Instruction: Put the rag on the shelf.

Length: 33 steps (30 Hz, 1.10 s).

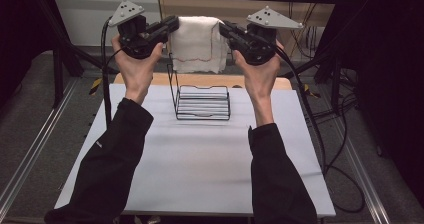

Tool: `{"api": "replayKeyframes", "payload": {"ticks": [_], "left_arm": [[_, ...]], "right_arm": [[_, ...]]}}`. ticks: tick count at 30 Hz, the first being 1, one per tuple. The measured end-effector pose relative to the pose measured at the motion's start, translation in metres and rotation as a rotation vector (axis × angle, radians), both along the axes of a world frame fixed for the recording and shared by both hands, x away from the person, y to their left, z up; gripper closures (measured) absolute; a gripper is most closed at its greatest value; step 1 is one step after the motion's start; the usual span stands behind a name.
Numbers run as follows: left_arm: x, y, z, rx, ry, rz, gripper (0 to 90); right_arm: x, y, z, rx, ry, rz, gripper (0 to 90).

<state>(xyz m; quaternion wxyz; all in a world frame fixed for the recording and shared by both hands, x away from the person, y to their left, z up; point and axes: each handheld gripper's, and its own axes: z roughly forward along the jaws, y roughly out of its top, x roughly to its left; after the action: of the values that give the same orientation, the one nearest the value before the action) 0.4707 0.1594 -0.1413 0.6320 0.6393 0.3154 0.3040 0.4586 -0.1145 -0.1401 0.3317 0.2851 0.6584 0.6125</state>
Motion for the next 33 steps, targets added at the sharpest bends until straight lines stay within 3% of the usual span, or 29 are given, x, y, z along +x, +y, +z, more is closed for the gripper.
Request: {"api": "replayKeyframes", "payload": {"ticks": [15, 17, 33], "left_arm": [[0.026, 0.003, 0.004, -0.005, 0.003, 0.022, 83.2], [0.031, 0.003, 0.002, -0.018, 0.006, 0.019, 83.2], [0.058, 0.001, -0.013, 0.010, 0.024, 0.031, 83.1]], "right_arm": [[0.029, 0.007, 0.001, 0.006, 0.008, -0.016, 84.2], [0.033, 0.007, 0.001, 0.009, 0.007, -0.015, 84.2], [0.061, 0.009, -0.009, 0.002, 0.040, -0.033, 84.3]]}}
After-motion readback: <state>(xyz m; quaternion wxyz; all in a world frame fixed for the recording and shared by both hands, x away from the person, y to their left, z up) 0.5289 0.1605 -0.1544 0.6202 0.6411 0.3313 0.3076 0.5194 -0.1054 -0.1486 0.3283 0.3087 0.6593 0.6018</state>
